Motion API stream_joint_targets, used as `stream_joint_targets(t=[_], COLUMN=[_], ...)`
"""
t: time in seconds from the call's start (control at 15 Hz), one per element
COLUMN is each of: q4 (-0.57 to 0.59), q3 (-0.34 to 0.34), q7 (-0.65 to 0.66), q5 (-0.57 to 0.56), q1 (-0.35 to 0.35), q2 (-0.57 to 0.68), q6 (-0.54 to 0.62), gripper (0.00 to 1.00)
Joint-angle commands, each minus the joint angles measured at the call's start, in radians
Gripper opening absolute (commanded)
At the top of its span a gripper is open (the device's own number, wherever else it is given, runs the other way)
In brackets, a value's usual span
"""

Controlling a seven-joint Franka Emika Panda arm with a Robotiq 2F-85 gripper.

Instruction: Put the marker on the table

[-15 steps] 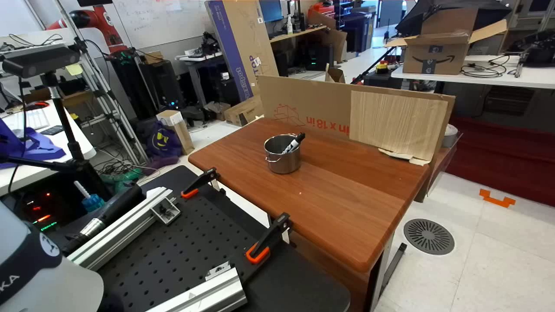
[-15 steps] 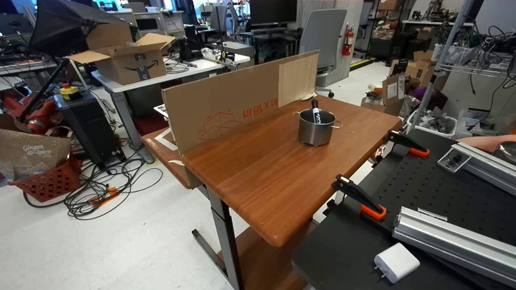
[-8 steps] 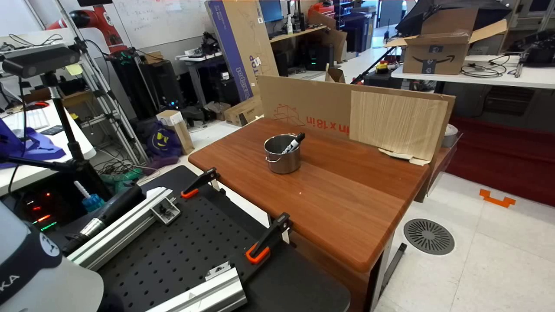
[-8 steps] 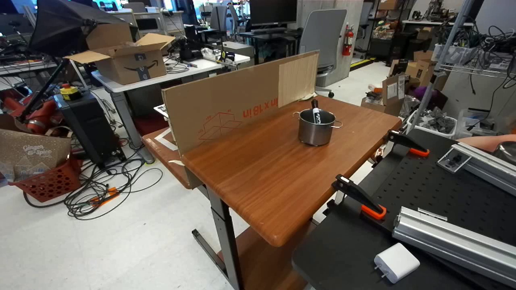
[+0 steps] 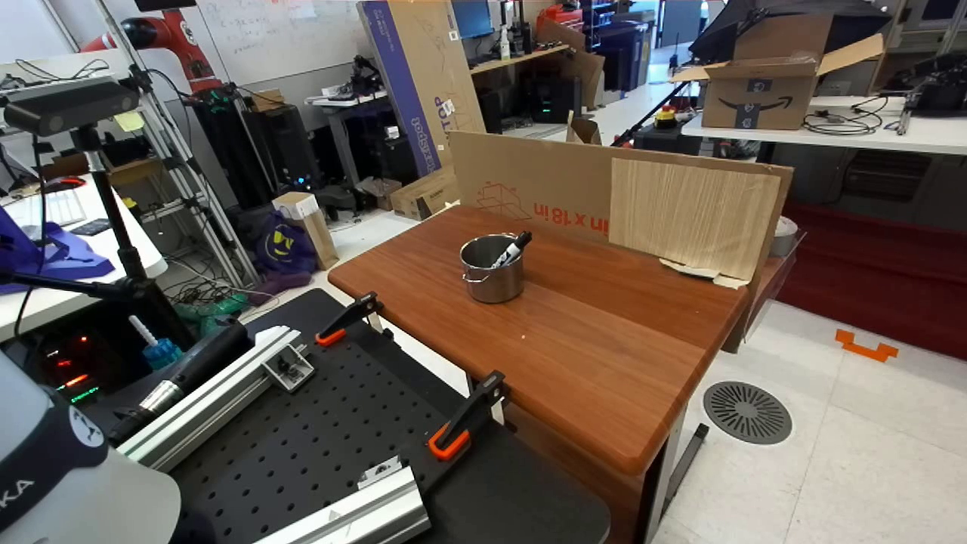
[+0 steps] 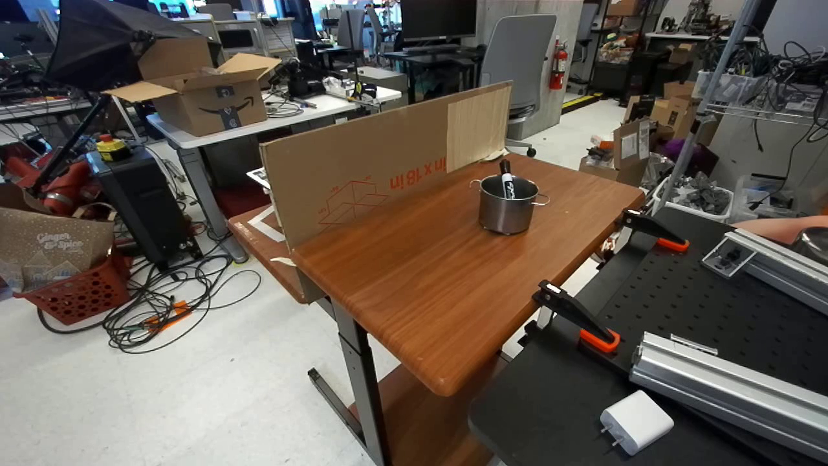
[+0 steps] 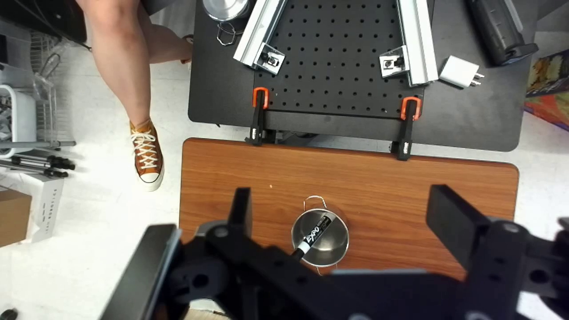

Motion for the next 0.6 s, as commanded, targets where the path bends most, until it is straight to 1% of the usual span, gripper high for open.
stream_joint_targets(t=[0.0,0.27,0.53], q4=[0.004,0.004,0.007], q3=[-0.031,-0.043,-0.043], q7=[0.027,0.076,0.147], q5=[0.022,0.057,0.061], q1=[0.023,0.016,0.013], q2=[0.016,0.062,0.165], q6=[0.027,0.100,0.207], gripper=[1.00,1.00,1.00])
